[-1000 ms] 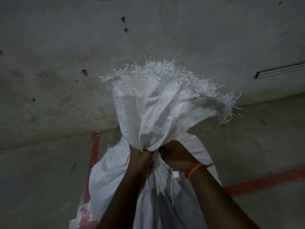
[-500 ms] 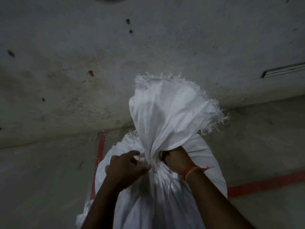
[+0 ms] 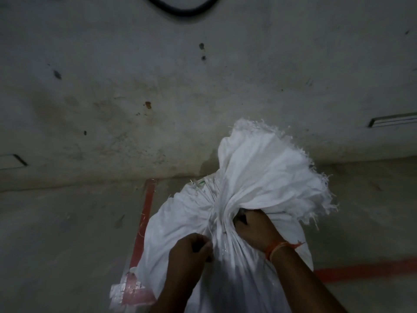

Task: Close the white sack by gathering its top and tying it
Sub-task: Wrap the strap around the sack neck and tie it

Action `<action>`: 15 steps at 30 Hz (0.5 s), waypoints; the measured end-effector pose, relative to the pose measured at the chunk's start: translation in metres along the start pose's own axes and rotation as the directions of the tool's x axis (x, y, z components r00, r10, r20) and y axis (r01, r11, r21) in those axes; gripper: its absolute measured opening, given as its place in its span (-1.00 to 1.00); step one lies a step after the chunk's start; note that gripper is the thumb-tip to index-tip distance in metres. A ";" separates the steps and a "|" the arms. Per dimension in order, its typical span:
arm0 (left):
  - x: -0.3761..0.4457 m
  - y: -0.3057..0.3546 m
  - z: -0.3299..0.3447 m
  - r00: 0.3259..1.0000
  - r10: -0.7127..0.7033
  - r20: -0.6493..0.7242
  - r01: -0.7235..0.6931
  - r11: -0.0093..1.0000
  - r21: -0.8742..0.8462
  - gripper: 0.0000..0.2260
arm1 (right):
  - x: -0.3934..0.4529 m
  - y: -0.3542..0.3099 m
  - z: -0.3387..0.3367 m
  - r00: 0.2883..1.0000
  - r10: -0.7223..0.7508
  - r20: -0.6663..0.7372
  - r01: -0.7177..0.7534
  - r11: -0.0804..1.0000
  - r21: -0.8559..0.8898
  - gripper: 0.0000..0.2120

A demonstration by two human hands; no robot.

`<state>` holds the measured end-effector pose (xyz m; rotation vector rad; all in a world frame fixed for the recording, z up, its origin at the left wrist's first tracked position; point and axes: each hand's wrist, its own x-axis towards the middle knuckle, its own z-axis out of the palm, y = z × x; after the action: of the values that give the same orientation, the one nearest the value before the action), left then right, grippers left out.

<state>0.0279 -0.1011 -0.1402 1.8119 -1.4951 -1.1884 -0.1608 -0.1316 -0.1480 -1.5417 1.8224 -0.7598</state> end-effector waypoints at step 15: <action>0.001 0.014 0.023 0.956 0.118 0.269 0.024 0.880 -0.474 -0.84 | -0.047 0.009 0.011 0.976 0.203 -0.081 -0.171 0.940 0.293 -0.79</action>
<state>0.0005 -0.1025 -0.1406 1.3046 -1.2363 -1.6811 -0.1524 -0.0839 -0.1579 -1.1441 1.8141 -0.9826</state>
